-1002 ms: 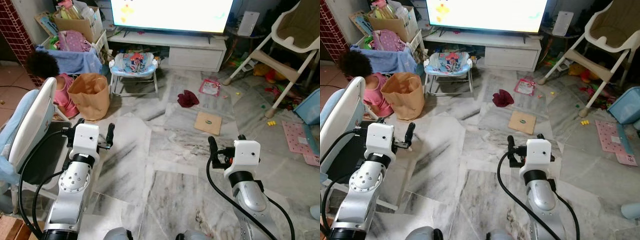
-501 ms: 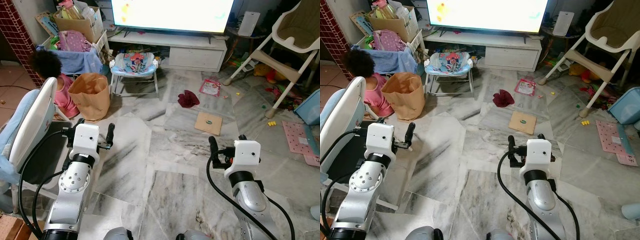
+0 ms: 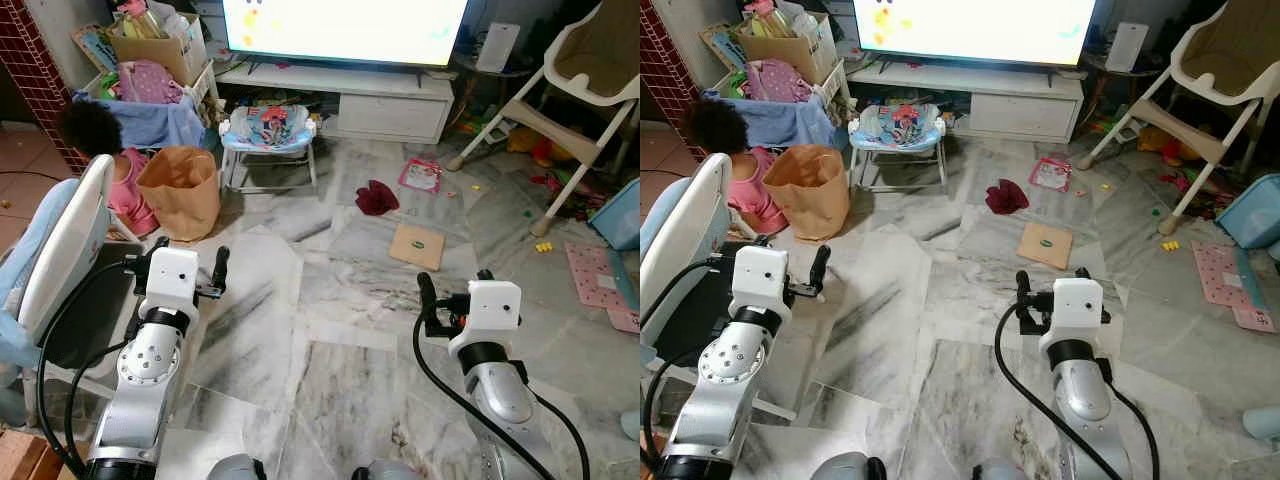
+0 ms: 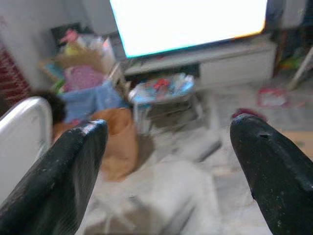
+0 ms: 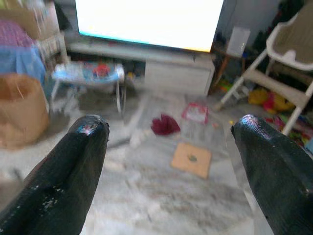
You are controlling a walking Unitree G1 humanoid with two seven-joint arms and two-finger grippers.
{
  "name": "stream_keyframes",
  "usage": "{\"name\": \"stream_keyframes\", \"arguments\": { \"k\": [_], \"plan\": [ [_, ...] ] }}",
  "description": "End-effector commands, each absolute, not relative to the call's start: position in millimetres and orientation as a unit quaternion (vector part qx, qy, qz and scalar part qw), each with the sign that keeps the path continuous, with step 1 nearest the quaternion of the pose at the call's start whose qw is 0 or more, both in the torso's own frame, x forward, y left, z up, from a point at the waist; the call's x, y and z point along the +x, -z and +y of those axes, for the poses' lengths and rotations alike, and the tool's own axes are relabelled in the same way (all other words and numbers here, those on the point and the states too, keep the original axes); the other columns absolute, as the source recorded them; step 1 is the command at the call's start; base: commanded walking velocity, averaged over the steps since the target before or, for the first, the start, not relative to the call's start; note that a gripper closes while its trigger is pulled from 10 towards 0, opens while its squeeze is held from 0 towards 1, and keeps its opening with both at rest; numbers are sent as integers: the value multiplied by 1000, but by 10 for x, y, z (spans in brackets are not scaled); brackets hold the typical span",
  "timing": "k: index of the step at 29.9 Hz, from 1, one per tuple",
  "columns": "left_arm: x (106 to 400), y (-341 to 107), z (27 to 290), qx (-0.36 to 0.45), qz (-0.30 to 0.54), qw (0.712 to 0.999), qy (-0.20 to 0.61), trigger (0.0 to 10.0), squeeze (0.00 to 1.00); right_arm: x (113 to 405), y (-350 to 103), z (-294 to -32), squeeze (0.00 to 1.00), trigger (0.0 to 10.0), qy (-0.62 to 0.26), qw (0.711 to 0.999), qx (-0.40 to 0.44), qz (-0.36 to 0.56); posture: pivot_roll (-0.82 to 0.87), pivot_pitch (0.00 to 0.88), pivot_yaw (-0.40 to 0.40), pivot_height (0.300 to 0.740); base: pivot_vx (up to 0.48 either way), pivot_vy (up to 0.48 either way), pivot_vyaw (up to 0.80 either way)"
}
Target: Restocking fridge
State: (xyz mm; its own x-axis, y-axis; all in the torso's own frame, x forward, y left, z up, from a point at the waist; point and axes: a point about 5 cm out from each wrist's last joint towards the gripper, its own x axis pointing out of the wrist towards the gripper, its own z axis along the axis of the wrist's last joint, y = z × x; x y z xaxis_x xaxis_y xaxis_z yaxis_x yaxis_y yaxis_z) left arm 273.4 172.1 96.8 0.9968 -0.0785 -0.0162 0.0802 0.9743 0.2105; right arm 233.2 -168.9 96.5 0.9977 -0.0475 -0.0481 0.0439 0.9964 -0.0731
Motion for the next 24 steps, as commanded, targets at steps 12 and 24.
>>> {"name": "stream_keyframes", "arguments": {
  "k": [12, 24],
  "plan": [
    [2640, -875, 1743, 73, 17, 996, 42, 10000, 0, 2352, -996, -1772, 0, 10000, 12, 999, -38, 17, -55, 7, -6, 740, 0, 0, 0],
    [2641, -928, 1757, 83, 9, 995, 62, 10000, 0, 2357, -991, -1735, 0, 10000, -1, 999, -34, 15, -52, 6, 7, 740, 0, 0, 0]
  ]
}}
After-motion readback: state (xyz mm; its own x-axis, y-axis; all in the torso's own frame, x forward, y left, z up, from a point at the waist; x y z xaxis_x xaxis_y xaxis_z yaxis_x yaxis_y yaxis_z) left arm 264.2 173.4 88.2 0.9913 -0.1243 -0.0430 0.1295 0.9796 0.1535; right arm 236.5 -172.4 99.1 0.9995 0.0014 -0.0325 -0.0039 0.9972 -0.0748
